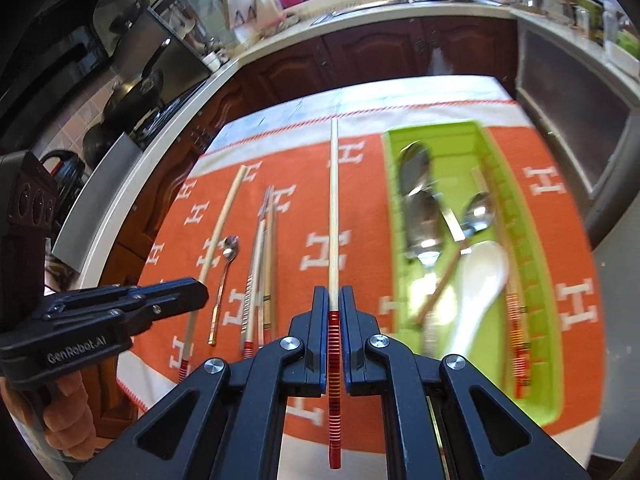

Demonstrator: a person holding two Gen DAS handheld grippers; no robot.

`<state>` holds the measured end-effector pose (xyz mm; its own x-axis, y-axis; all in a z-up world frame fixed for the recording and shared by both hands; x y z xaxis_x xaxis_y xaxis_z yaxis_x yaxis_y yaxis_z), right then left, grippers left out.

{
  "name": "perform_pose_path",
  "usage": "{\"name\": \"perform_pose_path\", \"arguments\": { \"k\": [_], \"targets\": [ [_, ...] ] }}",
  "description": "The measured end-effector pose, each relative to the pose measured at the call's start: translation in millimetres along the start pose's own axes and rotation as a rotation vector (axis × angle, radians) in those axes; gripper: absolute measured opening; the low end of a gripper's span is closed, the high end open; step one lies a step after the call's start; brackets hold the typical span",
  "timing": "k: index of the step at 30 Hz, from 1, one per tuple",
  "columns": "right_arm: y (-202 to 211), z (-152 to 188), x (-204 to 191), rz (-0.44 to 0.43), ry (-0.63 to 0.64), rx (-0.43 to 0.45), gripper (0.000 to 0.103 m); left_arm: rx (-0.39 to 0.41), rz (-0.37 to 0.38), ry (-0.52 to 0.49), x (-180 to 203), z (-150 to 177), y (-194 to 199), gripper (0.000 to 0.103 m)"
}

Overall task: Organize utensils
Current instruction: 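Lower both chopsticks into the green tray and open both tools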

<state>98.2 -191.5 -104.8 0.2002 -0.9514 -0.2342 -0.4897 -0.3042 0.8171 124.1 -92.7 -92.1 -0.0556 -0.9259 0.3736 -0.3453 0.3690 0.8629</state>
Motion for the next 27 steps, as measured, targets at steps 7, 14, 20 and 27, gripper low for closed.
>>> {"name": "perform_pose_path", "arguments": {
  "k": [7,14,20,27],
  "targets": [
    [31,-13,55,0.114,0.009,0.007,0.005,-0.004,0.044,-0.017,73,-27,-18,0.003],
    [13,-12,105,0.146,-0.042,-0.05,0.005,-0.095,0.047,0.051,108,-45,-86,0.003],
    [-14,-6,126,0.149,-0.037,-0.105,0.005,-0.149,0.051,0.096,112,-45,-131,0.003],
    [-37,-2,140,0.125,-0.07,-0.148,0.006,-0.178,0.059,0.134,115,-50,-161,0.004]
  ]
}}
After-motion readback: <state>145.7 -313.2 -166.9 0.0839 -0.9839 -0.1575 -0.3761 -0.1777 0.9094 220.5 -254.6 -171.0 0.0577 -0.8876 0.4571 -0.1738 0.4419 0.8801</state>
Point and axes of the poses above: each gripper's, at about its wrist camera, not at the fingertips, and y roughly against the way its jaws point, x to its right, z to its underside, the point moved 4 cm from there along -y, roughly the way its jaws point, and after that the axes turned 10 degrees about y, right-handed, at the moved point
